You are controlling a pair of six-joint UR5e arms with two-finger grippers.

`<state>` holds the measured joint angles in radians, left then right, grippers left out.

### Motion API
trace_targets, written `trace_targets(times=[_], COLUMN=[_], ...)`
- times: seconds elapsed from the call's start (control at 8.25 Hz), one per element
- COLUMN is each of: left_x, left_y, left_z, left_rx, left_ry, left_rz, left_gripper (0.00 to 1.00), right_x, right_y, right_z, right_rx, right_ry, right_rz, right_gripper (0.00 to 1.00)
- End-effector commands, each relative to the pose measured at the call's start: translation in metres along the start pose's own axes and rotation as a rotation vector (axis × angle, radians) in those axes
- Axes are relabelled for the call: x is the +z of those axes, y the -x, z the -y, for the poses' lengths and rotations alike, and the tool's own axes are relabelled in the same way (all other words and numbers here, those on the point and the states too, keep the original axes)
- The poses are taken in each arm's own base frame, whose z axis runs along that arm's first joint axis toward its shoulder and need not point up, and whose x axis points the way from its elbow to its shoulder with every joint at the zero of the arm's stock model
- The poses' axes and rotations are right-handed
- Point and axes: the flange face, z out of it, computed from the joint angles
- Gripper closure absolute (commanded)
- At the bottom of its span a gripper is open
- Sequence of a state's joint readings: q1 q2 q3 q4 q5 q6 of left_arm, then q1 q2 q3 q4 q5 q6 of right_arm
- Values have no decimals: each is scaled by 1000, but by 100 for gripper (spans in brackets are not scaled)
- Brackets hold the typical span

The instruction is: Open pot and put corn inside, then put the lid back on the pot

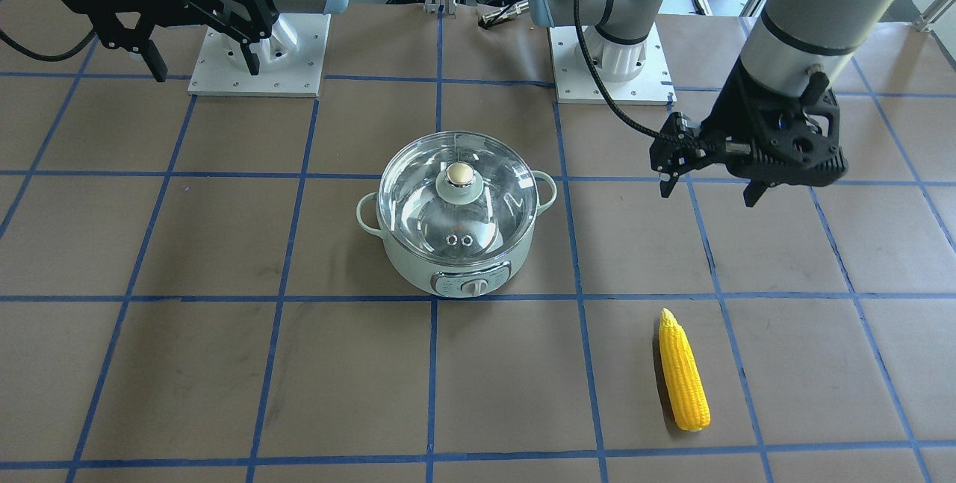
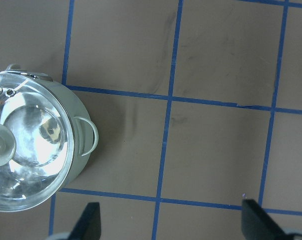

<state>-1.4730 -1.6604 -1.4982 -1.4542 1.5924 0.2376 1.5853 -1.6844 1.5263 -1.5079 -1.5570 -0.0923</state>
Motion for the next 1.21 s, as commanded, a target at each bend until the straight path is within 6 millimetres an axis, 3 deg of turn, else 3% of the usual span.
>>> trace_targets(times=[0.0,0.12,0.36,0.48,0.61,0.73,0.85,1.09], left_x=[69,100,156,175,191,207,229,262], left_y=[59,74,87,88,89,88,89,89], left_z=[38,51,72,76,79,81,81,84], left_rx=[-6,19,19,14,6,2,-1,-2], left_ry=[25,38,49,70,92,95,115,145], left_rz=[-6,-11,-13,-24,-33,-47,-56,-68], left_gripper=[0,0,0,0,0,0,0,0], right_x=[16,20,49,71,96,120,140,172], right_y=[31,63,120,152,196,218,225,241], right_z=[9,11,24,27,27,33,37,18], right_rx=[133,140,161,172,150,165,214,199], right_ry=[24,13,-5,10,6,-1,22,81], right_rz=[15,22,37,37,34,44,46,20], right_gripper=[0,0,0,0,0,0,0,0])
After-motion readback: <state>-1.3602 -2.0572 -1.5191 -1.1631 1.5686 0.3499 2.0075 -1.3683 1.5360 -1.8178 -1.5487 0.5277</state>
